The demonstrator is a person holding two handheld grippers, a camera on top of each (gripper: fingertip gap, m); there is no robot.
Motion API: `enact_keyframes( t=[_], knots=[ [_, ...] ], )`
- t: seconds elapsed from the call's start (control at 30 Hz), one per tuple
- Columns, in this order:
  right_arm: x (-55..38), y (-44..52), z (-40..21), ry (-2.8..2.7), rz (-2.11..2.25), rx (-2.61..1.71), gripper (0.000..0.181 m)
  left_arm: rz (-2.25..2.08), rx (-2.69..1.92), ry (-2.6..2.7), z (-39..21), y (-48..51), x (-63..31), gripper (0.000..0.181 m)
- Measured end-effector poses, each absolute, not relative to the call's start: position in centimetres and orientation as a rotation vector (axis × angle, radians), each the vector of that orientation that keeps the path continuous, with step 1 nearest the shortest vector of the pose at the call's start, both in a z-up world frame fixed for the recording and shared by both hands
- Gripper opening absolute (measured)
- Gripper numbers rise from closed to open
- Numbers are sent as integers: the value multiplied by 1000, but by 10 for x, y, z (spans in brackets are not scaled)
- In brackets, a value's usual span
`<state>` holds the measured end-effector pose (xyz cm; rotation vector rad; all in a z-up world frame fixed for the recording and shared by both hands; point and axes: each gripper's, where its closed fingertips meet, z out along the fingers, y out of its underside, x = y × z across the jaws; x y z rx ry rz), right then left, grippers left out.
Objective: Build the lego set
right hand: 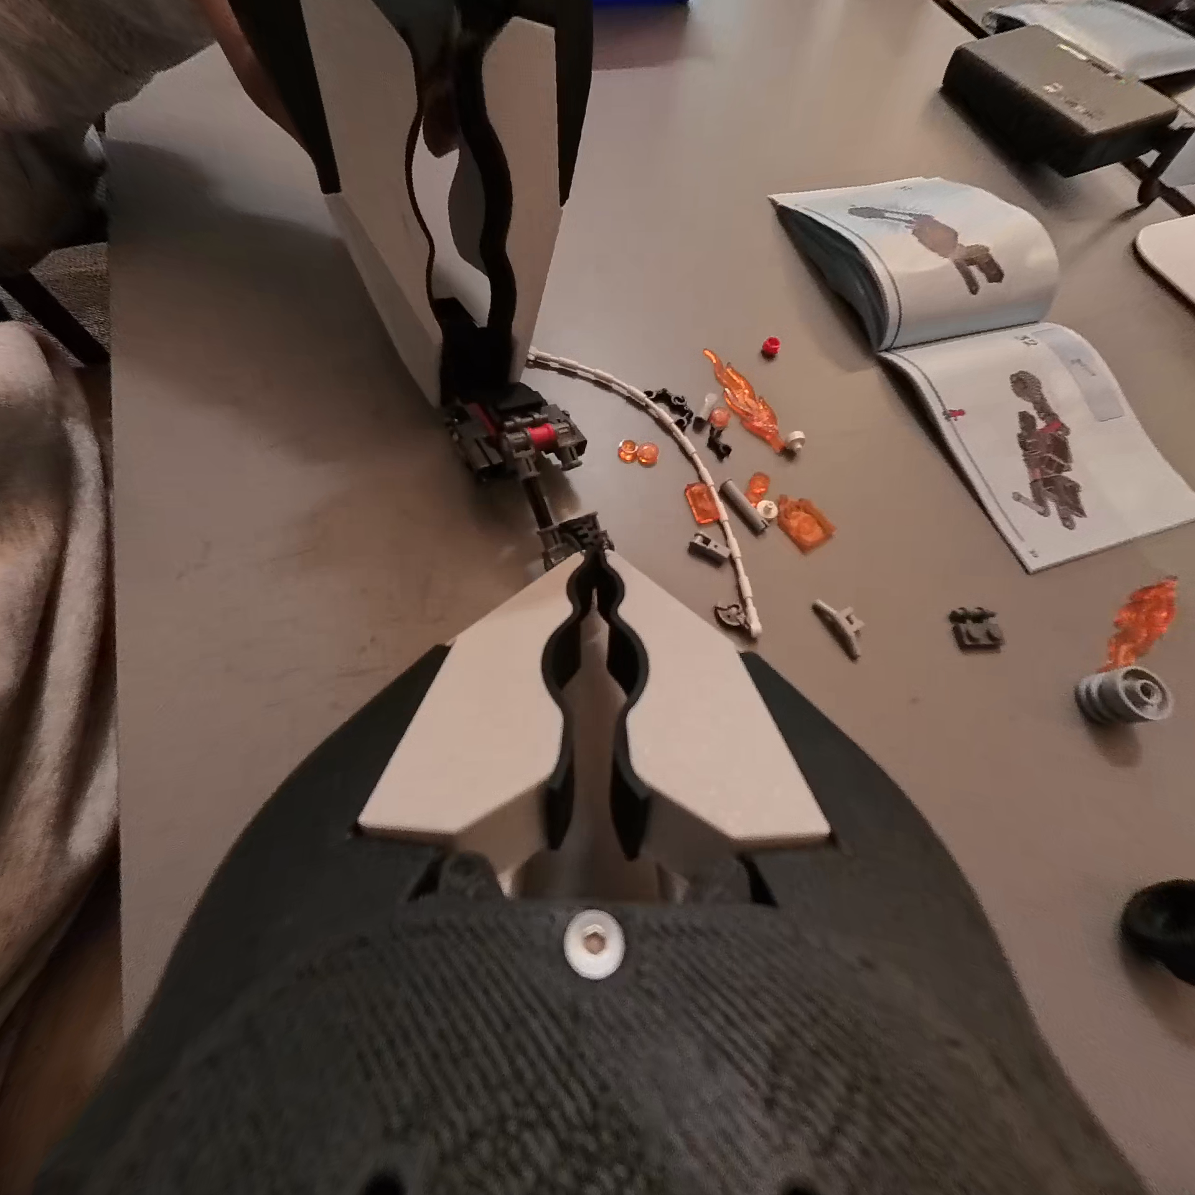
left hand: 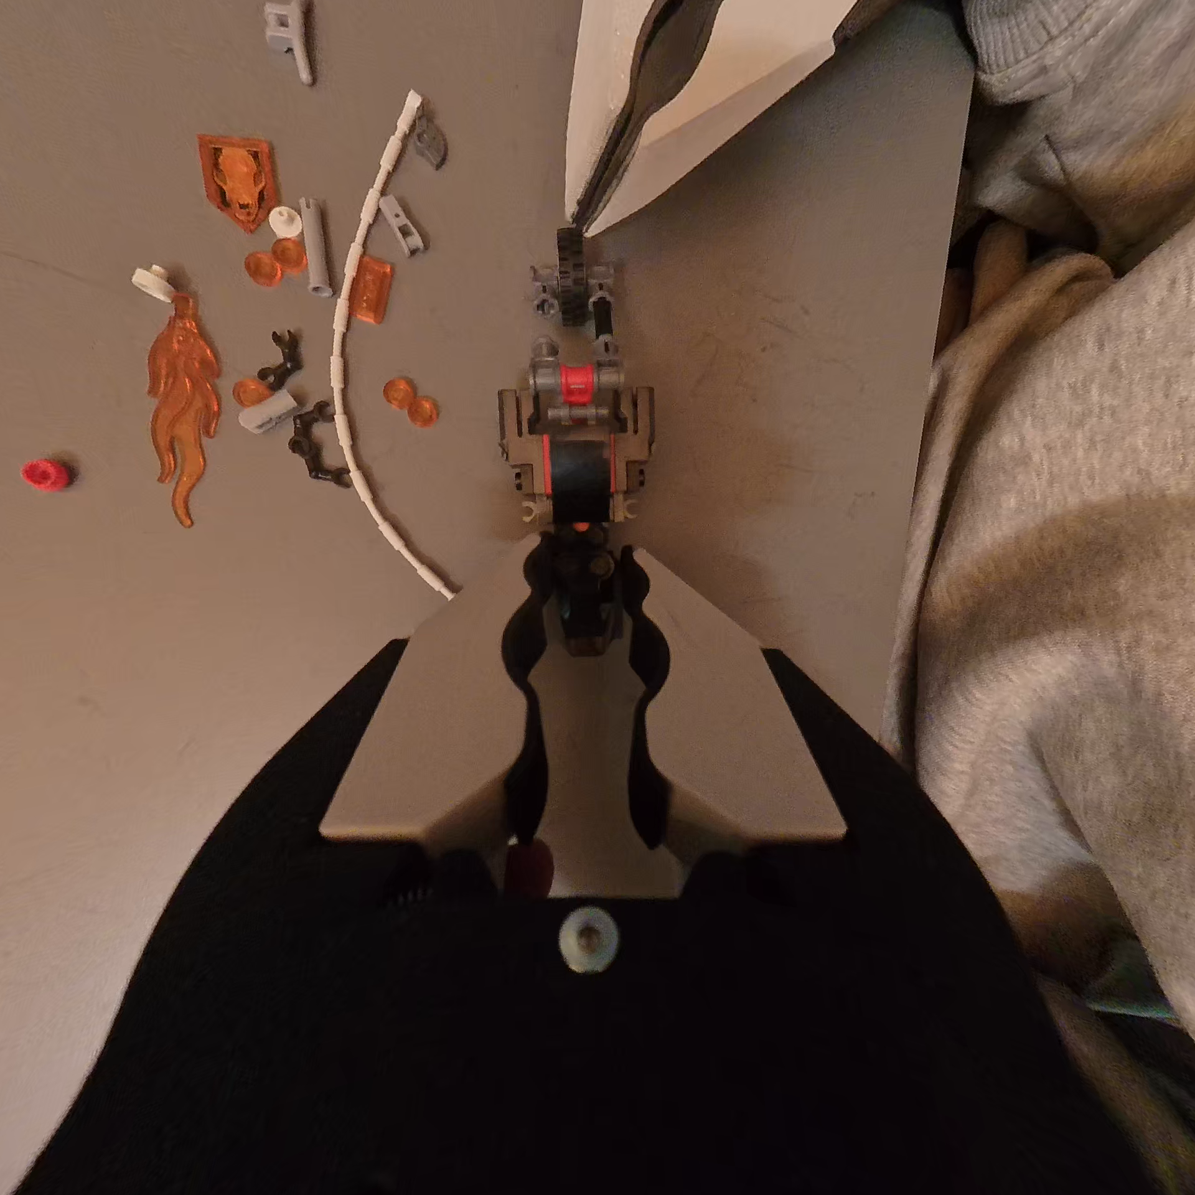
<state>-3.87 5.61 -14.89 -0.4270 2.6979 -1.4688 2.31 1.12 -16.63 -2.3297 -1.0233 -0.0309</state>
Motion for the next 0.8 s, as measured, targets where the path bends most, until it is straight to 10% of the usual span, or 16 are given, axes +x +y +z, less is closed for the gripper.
enact_keyframes(
  t=[0.8],
  knots=[
    [-67,75,-98,2395,-1823,-176,0,59,-2305,-957,-169,19,10,32]
  ],
)
